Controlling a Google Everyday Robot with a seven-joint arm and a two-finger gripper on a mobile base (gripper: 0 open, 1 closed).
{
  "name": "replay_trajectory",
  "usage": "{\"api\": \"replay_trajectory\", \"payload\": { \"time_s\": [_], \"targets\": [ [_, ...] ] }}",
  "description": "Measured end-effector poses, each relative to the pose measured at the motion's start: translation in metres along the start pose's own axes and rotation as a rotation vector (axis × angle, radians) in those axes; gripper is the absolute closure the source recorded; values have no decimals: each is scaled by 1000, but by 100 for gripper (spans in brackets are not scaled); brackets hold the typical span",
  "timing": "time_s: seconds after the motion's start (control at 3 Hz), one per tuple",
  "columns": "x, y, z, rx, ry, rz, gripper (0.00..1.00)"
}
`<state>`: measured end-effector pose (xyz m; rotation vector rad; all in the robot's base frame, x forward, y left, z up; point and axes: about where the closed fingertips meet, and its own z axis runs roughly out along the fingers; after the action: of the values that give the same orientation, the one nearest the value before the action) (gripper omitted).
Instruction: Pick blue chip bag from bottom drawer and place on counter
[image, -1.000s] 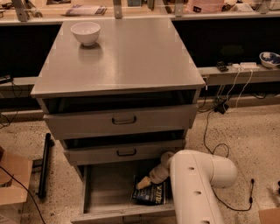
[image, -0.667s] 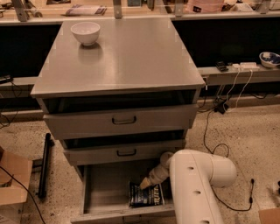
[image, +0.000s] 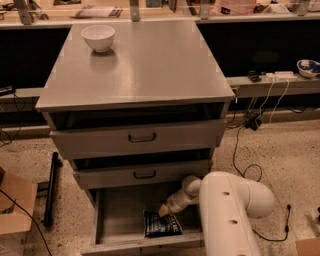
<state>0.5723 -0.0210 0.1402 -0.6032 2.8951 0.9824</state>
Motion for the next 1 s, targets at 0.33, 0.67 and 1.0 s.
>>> {"api": "replay_trajectory", "payload": {
  "time_s": [0.33, 0.67, 1.0],
  "targets": [
    [-4, 14, -7, -40, -39, -12, 100],
    [-13, 41, -40, -78, -147, -72, 100],
    [-10, 70, -80, -105, -272, -117, 100]
  ]
}}
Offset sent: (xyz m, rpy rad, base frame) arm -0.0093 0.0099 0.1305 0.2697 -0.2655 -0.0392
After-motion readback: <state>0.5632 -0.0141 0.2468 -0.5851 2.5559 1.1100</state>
